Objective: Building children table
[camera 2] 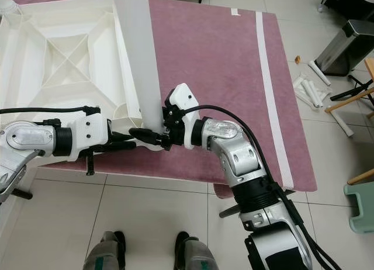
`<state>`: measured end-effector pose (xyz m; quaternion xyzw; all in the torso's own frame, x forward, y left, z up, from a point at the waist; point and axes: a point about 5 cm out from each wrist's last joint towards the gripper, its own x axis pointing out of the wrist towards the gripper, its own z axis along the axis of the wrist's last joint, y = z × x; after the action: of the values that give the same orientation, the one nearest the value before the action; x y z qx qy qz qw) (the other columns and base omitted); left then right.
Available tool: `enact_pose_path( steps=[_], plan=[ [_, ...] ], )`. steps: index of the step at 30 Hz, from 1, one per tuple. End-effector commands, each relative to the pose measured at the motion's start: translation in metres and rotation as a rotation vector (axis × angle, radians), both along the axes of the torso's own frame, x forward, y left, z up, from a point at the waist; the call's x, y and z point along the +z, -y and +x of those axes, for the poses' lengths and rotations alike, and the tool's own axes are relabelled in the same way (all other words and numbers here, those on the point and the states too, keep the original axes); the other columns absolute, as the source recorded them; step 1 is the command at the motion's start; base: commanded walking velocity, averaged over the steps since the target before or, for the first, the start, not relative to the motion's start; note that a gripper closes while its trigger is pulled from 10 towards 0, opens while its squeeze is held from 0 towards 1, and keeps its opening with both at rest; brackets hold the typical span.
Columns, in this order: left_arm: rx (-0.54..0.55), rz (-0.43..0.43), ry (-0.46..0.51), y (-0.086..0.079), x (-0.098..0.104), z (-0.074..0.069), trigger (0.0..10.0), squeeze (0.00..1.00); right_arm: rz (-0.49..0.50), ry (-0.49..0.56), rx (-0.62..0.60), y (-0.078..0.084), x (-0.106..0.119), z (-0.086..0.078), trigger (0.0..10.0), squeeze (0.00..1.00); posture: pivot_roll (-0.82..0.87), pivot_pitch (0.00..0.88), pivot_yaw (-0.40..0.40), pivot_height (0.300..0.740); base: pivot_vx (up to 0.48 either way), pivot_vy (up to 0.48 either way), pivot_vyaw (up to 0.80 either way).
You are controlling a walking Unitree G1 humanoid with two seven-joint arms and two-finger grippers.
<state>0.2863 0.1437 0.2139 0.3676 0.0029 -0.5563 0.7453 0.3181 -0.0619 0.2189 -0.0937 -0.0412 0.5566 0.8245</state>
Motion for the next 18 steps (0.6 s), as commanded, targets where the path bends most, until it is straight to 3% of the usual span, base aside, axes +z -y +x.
enact_pose_path(
  steps=[1, 5, 9, 10, 12, 16, 18],
  plan=[
    [-0.138, 0.011, 0.005, 0.014, 0.008, -0.009, 0.0, 0.00, 0.017, 0.022, 0.006, -0.006, 0.004, -0.003, 0.0, 0.00, 0.14, 0.207, -0.045, 0.740, 0.000, 0.000, 0.00],
    [-0.038, -0.043, 0.051, 0.020, 0.013, 0.008, 0.0, 0.00, 0.009, 0.001, -0.201, -0.005, -0.005, 0.008, 0.0, 0.00, 0.13, 0.204, -0.039, 0.740, 0.000, 0.000, 0.00],
    [0.052, -0.092, 0.104, 0.029, 0.020, 0.029, 0.0, 0.00, -0.050, -0.028, -0.505, 0.003, -0.023, 0.021, 0.0, 0.00, 0.12, 0.189, -0.032, 0.740, 0.000, 0.000, 0.00],
    [0.052, -0.092, 0.104, 0.029, 0.020, 0.029, 0.0, 0.00, -0.050, -0.028, -0.505, 0.003, -0.023, 0.021, 0.0, 0.00, 0.12, 0.189, -0.032, 0.740, 0.000, 0.000, 0.00],
    [0.060, -0.105, 0.112, 0.035, 0.023, 0.036, 0.0, 0.00, -0.048, -0.056, -0.642, 0.010, -0.028, 0.027, 0.0, 0.00, 0.11, 0.185, -0.025, 0.740, 0.000, 0.000, 0.00],
    [0.056, -0.101, 0.110, 0.042, 0.023, 0.045, 0.0, 0.00, -0.023, -0.083, -0.782, 0.014, -0.031, 0.031, 0.0, 0.00, 0.10, 0.182, -0.012, 0.740, 0.000, 0.000, 0.00],
    [0.054, -0.099, 0.110, 0.043, 0.023, 0.046, 0.0, 0.00, -0.016, -0.084, -0.802, 0.014, -0.031, 0.031, 0.0, 0.00, 0.10, 0.182, -0.012, 0.740, 0.000, 0.000, 0.00]
  ],
)
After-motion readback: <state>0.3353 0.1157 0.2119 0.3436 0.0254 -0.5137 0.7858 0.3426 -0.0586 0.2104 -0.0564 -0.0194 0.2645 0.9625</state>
